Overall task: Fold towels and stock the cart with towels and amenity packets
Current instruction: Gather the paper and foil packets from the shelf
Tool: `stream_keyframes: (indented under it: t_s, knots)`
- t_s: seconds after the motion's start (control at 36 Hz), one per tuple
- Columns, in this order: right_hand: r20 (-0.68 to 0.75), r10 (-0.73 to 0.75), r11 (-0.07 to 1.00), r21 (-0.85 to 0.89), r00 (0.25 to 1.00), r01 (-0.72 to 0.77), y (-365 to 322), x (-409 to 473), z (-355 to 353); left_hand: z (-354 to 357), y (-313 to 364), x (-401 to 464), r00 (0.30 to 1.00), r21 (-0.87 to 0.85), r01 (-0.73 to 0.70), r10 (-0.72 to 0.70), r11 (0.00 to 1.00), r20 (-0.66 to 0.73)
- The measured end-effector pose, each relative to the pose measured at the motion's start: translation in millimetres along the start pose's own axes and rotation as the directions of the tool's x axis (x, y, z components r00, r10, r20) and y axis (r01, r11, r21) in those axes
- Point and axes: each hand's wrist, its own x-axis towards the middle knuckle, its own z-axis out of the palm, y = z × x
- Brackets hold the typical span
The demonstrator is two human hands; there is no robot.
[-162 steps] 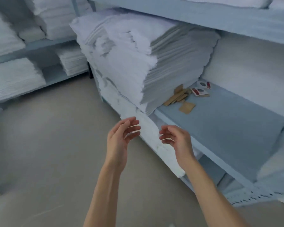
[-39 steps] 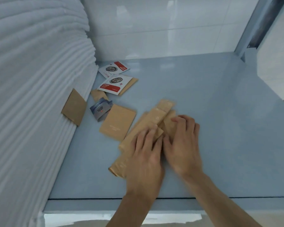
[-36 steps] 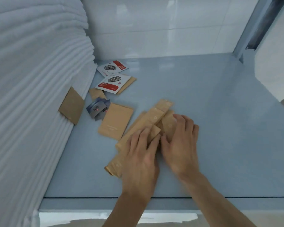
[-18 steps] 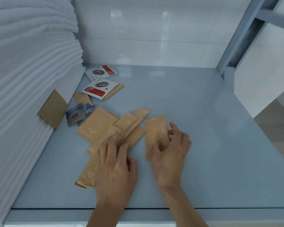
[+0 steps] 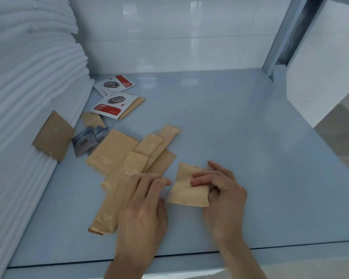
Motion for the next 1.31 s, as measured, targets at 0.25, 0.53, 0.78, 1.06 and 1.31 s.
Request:
stream_keyframes:
  t_s: [0.25,0.53,0.78,1.06,1.31]
  knots:
    - [0.198,0.154,0.976,0.122,0.968,-0.181,-8,5,-18,3,-9,2,0.961,-0.188,-0.197,0.228,0.962,0.157]
    - [0.095,0.18,0.959,0.205,0.979,-0.196,-9,4,-25,-4,-4,3,0.972,-0.193,-0.136,0.169,0.972,0.166]
    - [0.191,0.039,0.977,-0.214,0.981,0.002,-17,3,-11,-2,-3,3,0.98,-0.142,-0.109,0.131,0.984,0.151]
    - [0.416,-0.024,0.979,-0.174,0.909,0.105,-79,40,76,-5,-7,2,0.945,-0.172,0.169,-0.209,0.97,-0.253]
    - [0.623,0.183,0.796,-0.548,0.761,0.257,-71,39,160,-11,-12,5,0.692,-0.367,0.497,-0.614,0.786,-0.38]
